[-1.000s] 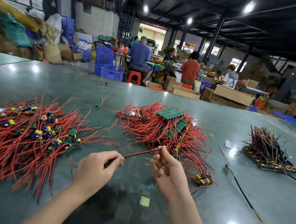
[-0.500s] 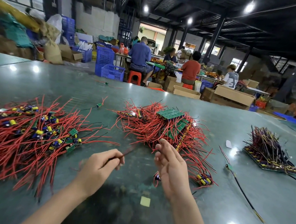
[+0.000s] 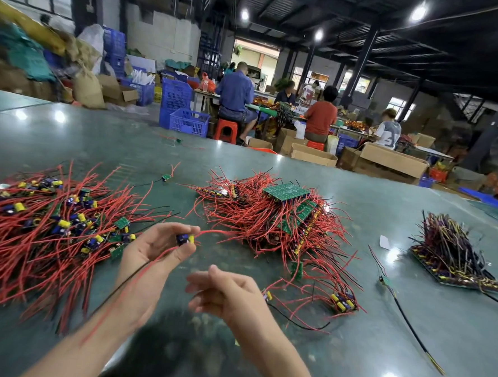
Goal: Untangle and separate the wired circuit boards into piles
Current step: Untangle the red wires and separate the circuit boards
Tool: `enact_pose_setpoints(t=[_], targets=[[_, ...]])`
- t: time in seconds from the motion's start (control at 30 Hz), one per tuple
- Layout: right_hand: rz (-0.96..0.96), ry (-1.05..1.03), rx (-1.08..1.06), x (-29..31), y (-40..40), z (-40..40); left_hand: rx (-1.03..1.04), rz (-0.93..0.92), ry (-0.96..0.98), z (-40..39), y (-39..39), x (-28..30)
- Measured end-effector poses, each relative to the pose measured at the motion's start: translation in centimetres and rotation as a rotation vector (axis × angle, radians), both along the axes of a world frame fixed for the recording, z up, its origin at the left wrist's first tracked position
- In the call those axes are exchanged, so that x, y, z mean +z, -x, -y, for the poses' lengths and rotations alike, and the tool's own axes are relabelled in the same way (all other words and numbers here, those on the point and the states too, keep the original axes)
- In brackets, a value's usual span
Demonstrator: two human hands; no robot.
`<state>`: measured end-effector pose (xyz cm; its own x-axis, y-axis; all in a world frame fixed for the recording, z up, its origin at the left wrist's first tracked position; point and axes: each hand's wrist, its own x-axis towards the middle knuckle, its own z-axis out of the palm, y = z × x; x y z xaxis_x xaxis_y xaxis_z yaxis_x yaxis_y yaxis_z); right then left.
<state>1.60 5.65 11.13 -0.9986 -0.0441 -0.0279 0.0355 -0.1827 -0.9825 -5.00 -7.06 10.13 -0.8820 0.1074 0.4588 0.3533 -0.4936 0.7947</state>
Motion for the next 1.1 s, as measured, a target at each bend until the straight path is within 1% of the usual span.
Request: enact_pose_setpoints(t=[0.07,0.13,0.23,0.37,0.47,0.53,0.6,0.63,0.67,0.7,0.73,0.77,0.8,0.87,0.9,0.93,1.0,1.03,1.1], targets=[[0.004,0.021,-0.018,-0.4,0.2,0.6,0.015,-0.009,0.037,-0.5,-0.4,-0.2],[-0.002,0.111,-0.075,-0.4,0.5,0.7,0.005,-0.028,0.073,-1.0,-0.8,-0.4],[-0.026,0.256,-0.158,-0.6,0.7,0.2,-0.024,-0.116,0.134,-1.5,-1.4,-0.8],[0.003,0.292,-0.215,-0.9,0.6,-0.4,-0.104,-0.126,0.193,-1.6,-2.0,-0.9],[0.012,0.311,-0.281,-0.7,0.6,-1.0,-0.185,-0.102,0.292,-1.5,-1.9,-0.8],[-0.018,0.281,-0.326,-0.3,0.5,-1.6,-0.237,0.020,0.285,-1.5,-1.7,-0.7],[-0.069,0.166,-0.347,0.2,0.4,-2.2,-0.345,0.299,0.163,-1.5,-1.6,-0.4],[-0.090,0.109,-0.344,0.3,0.3,-2.3,-0.439,0.447,0.115,-1.3,-1.5,-0.3],[-0.101,0.074,-0.335,0.4,0.3,-2.5,-0.544,0.551,0.115,-1.1,-1.3,-0.1],[-0.108,0.045,-0.325,0.5,0.2,-2.6,-0.655,0.600,0.151,-0.7,-1.2,0.1],[-0.111,0.009,-0.317,0.6,0.1,-2.8,-0.754,0.599,0.196,-0.2,-1.1,0.2],[-0.113,-0.029,-0.317,0.7,0.1,-3.1,-0.822,0.568,0.252,0.2,-1.0,0.2],[-0.119,-0.055,-0.321,0.8,0.0,-3.5,-0.846,0.516,0.324,0.4,-0.9,0.1],[-0.134,-0.065,-0.323,1.0,-0.1,-4.3,-0.797,0.410,0.441,0.4,-1.2,-0.1],[-0.143,-0.092,-0.325,1.1,-0.1,-4.5,-0.738,0.387,0.458,0.1,-1.5,-0.2],[-0.154,-0.163,-0.338,1.0,0.0,-4.6,-0.681,0.384,0.454,-0.2,-1.7,-0.2],[-0.181,-0.385,-0.400,0.6,0.2,-4.2,-0.593,0.383,0.456,-1.0,-2.0,-0.2],[-0.193,-0.460,-0.420,0.4,0.3,-3.9,-0.551,0.368,0.477,-1.2,-2.2,-0.1],[-0.209,-0.461,-0.427,0.1,0.5,-3.4,-0.456,0.324,0.545,-1.5,-2.4,0.1]])
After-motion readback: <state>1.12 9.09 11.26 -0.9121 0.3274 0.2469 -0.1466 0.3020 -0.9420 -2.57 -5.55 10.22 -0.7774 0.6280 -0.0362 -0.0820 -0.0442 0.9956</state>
